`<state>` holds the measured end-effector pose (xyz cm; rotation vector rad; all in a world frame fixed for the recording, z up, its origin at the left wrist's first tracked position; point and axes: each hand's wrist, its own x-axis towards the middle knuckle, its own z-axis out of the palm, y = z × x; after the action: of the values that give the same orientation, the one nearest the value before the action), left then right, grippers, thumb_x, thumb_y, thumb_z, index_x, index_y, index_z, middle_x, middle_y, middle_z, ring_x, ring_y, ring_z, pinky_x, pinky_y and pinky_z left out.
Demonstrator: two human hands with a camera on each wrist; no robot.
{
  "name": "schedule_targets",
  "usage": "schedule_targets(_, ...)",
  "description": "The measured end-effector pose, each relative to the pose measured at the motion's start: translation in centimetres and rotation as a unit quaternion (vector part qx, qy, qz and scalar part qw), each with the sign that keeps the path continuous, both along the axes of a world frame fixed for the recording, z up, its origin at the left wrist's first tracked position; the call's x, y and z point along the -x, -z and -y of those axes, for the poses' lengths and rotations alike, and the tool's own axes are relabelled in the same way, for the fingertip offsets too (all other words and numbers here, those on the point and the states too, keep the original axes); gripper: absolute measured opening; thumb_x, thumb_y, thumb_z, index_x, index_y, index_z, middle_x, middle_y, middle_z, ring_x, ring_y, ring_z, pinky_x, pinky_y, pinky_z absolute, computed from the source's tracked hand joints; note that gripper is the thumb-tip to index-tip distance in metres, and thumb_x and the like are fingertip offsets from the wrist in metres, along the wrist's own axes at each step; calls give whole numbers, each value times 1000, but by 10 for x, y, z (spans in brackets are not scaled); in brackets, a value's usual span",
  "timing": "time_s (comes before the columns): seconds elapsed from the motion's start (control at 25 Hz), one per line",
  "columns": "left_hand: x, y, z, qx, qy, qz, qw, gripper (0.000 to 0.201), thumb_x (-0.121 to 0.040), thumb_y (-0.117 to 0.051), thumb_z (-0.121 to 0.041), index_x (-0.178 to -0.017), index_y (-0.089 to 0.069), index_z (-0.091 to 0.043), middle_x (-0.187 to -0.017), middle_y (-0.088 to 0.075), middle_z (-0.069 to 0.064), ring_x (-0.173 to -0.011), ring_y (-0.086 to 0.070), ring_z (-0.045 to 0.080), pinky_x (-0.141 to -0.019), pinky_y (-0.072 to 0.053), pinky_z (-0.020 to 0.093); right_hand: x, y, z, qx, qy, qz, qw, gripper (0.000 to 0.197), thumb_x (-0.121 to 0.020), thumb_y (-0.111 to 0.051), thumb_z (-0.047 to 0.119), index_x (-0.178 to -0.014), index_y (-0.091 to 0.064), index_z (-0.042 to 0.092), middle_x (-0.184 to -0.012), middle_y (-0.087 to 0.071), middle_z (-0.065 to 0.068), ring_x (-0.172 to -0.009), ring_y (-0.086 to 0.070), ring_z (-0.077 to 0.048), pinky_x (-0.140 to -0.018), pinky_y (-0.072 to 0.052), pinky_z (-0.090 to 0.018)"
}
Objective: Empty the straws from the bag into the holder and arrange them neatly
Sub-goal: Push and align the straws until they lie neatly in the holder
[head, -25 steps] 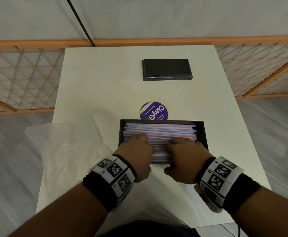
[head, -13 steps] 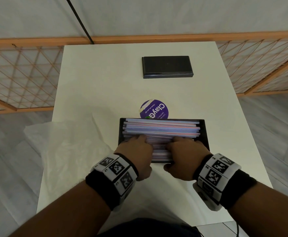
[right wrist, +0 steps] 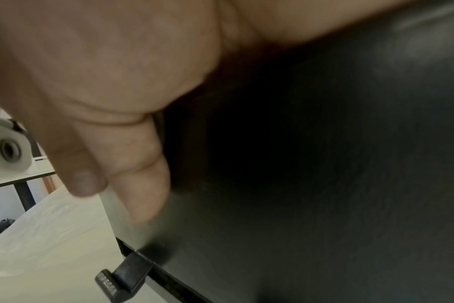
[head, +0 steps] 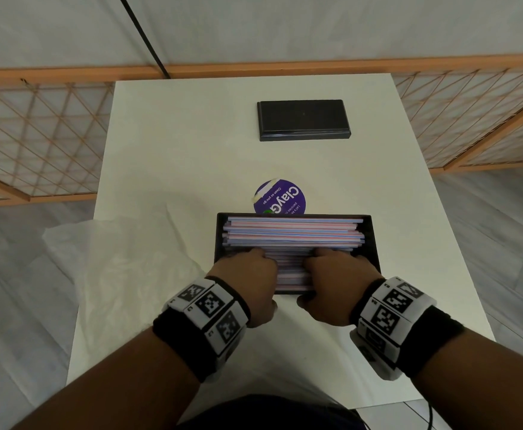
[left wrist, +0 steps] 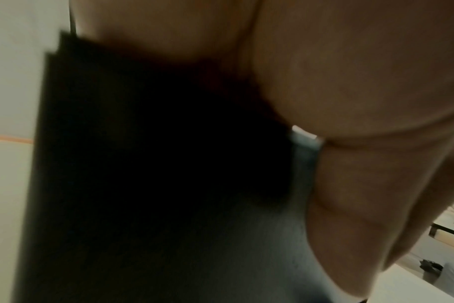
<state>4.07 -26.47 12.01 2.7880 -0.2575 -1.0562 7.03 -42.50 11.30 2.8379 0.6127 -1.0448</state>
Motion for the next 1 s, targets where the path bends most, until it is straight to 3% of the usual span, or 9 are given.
schedule_targets(0.2,4,-18,-1,35,3,44,998,50,-90,-66,-46,-131,-50,-22,-129,-57,-2,-118,-58,20,-104,-49,40,0,1,0,0,-1,-2,1000,39,-79,-59,51,-109,-64,28,-112,-59,7,-107,-59,-21,-95,-50,-41)
schedule_targets(0.44,3,-6,3,22,4,-16,1000,47,-88,-69,-44,-127,-55,-22,-130,-58,-2,-120,-57,20,-104,-50,41,0,-5,0,-10,-15,19,1000,41,-76,-58,52,-109,-62,27,-110,-62,6,-101,-62,-21,-90,-52,-38)
schedule_targets(0.68,2,1,4,-1,1,-23,1000,56,-87,-69,-47,-135,-53,-23,-141,-37,2,-127,-49,25,-106,-48,45,5,-15,1,-29,-28,27,999,36,-79,-58,51,-106,-62,27,-108,-62,5,-101,-62,-22,-88,-50,-35)
schedule_targets(0.88,5,-3,4,21,10,23,999,46,-91,-64,-45,-131,-55,-23,-132,-57,-2,-123,-56,21,-105,-49,41,4,-1,1,-16,-14,13,1000,41,-79,-58,51,-113,-63,28,-114,-60,5,-108,-60,-23,-92,-49,-36)
schedule_targets(1.0,1,0,5,15,8,-4,1000,44,-91,-64,-45,-128,-58,-22,-129,-61,0,-121,-59,22,-104,-50,42,5,-2,2,-28,-15,29,999,40,-79,-57,50,-112,-63,28,-113,-62,6,-107,-60,-22,-92,-49,-35)
